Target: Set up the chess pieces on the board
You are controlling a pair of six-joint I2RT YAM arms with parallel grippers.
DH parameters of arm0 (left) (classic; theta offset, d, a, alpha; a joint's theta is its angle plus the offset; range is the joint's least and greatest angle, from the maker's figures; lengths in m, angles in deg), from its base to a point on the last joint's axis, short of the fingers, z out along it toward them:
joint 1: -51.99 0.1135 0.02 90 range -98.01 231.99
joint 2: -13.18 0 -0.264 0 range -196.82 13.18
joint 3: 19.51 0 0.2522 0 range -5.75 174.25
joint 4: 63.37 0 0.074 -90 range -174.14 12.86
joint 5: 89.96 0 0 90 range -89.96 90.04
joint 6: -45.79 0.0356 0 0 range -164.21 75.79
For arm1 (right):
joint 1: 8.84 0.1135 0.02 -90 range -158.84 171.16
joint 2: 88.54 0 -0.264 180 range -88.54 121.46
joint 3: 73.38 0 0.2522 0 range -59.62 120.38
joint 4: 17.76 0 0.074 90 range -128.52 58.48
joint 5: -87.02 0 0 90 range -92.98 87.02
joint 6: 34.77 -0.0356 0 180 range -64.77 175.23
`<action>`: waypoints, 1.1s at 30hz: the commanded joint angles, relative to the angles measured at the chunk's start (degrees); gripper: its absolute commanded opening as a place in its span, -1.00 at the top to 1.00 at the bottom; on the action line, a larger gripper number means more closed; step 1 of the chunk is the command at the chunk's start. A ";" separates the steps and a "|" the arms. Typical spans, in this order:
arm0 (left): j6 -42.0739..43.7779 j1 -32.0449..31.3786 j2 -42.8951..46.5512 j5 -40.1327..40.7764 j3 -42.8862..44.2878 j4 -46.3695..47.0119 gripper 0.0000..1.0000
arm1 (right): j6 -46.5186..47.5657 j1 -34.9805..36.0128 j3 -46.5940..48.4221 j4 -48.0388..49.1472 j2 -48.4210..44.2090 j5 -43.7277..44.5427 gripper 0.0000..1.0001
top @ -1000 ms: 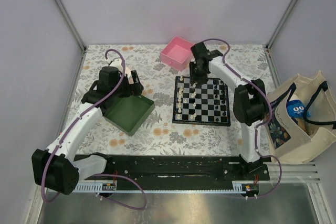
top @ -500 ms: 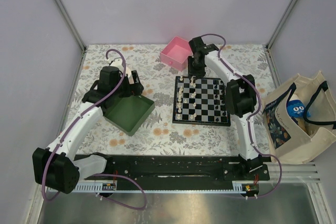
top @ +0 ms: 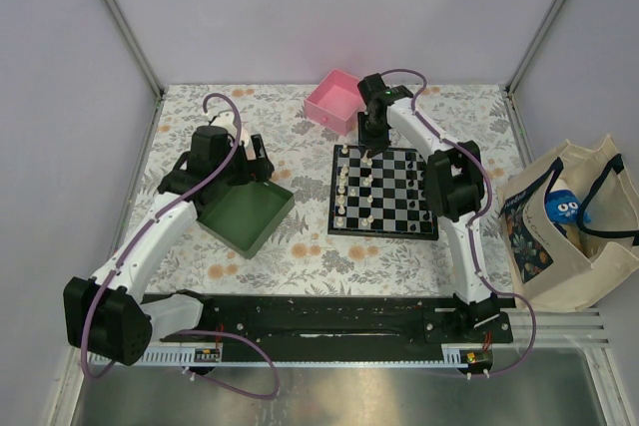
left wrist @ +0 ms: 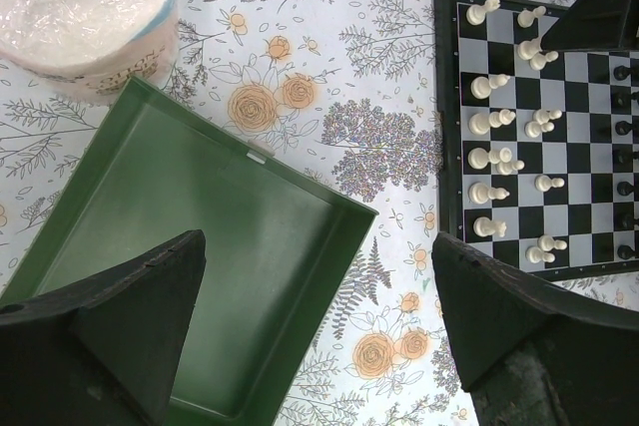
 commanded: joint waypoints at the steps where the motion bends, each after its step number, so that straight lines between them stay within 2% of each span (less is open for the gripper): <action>1: 0.23 -0.01 -0.32 -0.88 0.20 2.84 -0.98 | -0.04 0.22 2.79 -0.79 0.96 -0.23 0.22; 26: 0.14 -0.01 0.03 -1.23 0.02 2.76 -0.98 | 0.13 0.13 5.16 -1.76 3.25 -1.37 0.42; 33: 0.05 -0.10 -0.15 -1.32 0.11 2.76 -0.98 | -0.39 0.22 5.42 -0.79 1.93 -2.68 0.70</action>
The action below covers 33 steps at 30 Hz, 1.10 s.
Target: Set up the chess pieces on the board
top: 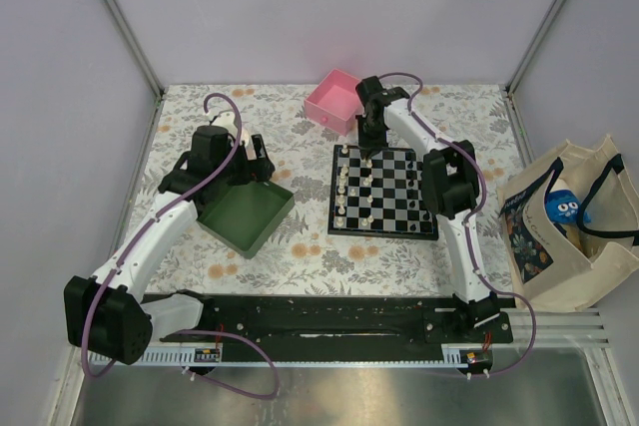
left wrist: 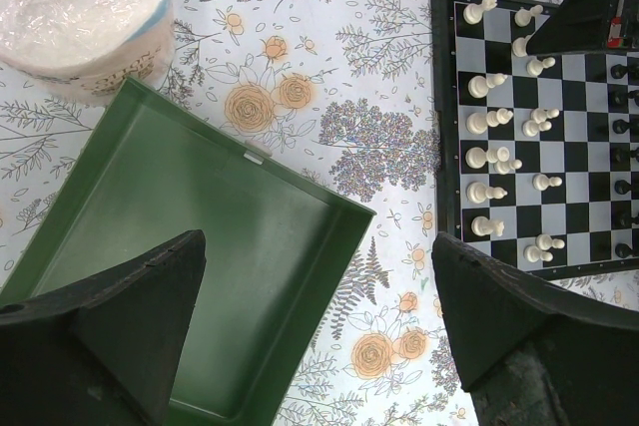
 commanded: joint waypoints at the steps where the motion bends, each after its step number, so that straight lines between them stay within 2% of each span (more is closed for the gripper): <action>1: 0.05 -0.10 -0.01 -0.84 0.11 2.52 -0.98 | -0.61 0.22 3.23 0.17 -1.41 -2.03 0.76; 12: -0.04 -0.01 0.16 -1.19 0.02 2.43 -0.98 | -0.79 4.61 5.78 -0.44 0.16 -2.65 0.78; 19: 0.23 -0.10 0.86 -0.23 -0.07 1.81 -0.98 | -0.62 4.79 10.27 -1.67 2.71 -2.04 0.77; 33: -0.04 -0.01 0.25 -0.67 -0.07 2.08 -0.98 | -0.26 5.23 10.71 -2.55 4.56 -1.43 0.74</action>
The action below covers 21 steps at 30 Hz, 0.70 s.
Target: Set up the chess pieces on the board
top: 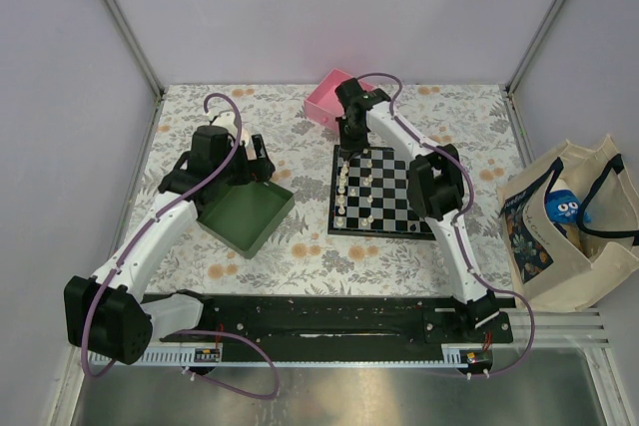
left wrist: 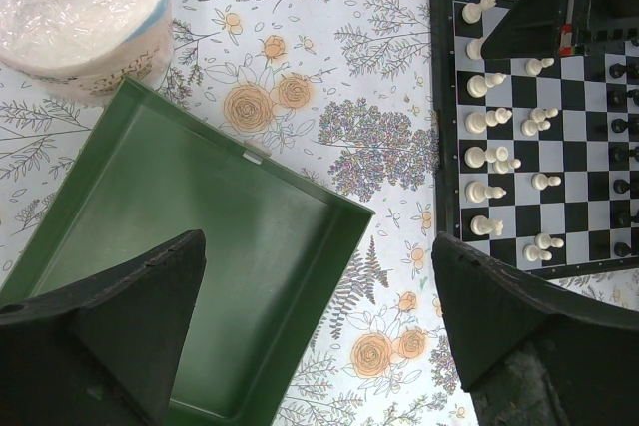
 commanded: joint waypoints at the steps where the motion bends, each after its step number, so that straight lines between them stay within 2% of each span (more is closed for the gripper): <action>1: 0.07 -0.10 0.25 -0.60 -0.07 2.16 -0.98 | -0.05 0.36 3.10 -1.04 0.67 0.28 0.74; 21: -0.10 -0.10 -0.28 -0.69 0.02 2.17 -0.98 | 0.13 0.53 4.25 -1.84 0.15 -1.56 0.48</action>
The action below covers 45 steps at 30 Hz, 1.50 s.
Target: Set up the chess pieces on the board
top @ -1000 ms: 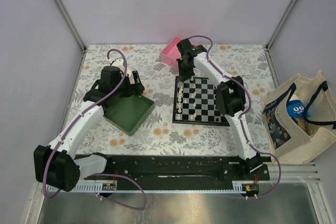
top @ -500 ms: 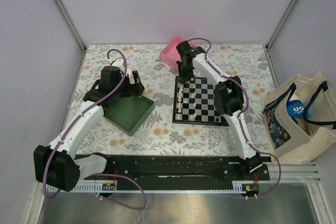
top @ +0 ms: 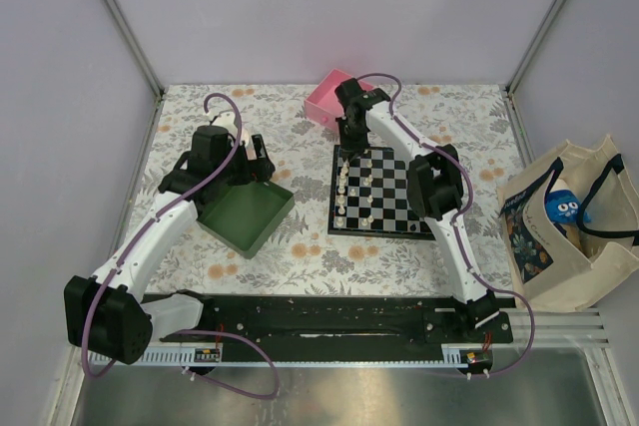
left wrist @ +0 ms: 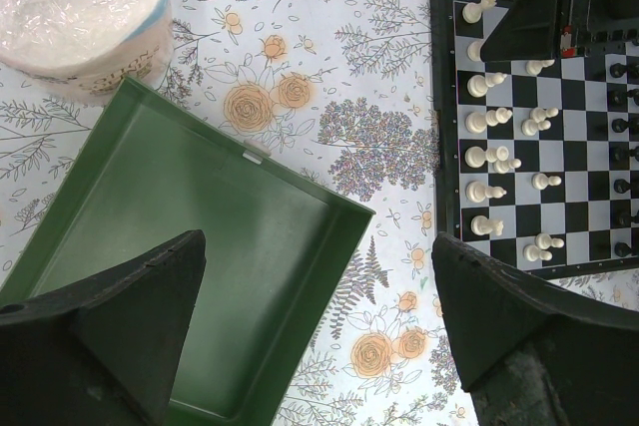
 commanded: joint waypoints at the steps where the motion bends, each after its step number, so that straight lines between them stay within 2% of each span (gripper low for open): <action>1: -0.10 -0.10 -0.24 -0.69 0.02 2.17 -0.98 | 0.00 0.51 3.28 -0.63 -1.25 -1.19 0.46; 6: -0.10 -0.01 -0.32 -1.21 0.11 2.17 -0.98 | 0.35 0.42 3.81 -0.81 -2.05 -1.28 0.36; 13: -0.10 -0.01 -0.24 -1.30 0.11 2.25 -0.98 | 0.88 -0.01 3.90 -1.25 -5.12 -0.31 0.35; 22: -0.10 -0.01 0.20 -0.86 0.11 2.17 -0.98 | 2.11 -4.05 -4.10 1.56 -12.59 2.24 0.33; 29: 0.07 -0.10 0.47 -1.04 0.02 1.99 -0.98 | 1.58 -6.17 -0.86 -0.10 -8.04 2.50 0.25; 31: 0.07 -0.01 0.29 -0.95 0.11 1.90 -0.98 | 1.58 -6.26 1.69 -1.50 -5.84 2.50 0.15; 45: 0.25 -0.10 0.47 -0.60 0.19 1.64 -0.98 | 1.05 -6.34 5.75 -1.69 0.41 1.53 0.15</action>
